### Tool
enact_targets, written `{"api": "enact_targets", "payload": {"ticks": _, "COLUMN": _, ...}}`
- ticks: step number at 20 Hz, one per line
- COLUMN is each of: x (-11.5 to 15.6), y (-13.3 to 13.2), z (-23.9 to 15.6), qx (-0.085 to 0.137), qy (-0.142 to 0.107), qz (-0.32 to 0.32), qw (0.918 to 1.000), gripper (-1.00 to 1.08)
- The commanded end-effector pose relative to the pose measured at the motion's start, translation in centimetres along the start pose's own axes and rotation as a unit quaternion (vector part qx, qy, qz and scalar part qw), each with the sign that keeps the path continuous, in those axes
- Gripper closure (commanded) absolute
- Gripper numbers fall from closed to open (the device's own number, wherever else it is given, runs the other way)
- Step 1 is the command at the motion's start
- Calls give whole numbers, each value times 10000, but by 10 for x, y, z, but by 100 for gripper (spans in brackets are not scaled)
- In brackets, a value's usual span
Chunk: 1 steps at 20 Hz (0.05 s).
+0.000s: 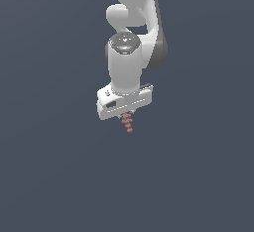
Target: Pick up the object and move it to a goal position.
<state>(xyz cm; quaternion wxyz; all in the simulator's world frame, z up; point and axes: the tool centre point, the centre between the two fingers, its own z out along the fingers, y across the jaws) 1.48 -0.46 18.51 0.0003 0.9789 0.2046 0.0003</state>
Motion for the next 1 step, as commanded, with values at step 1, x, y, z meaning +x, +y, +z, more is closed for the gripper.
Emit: {"api": "enact_targets", "payload": {"ticks": 1, "x": -1, "y": -1, "z": -1, "qx": 1, "qy": -3, "qz": 1, "qw": 10000, "gripper": 108}}
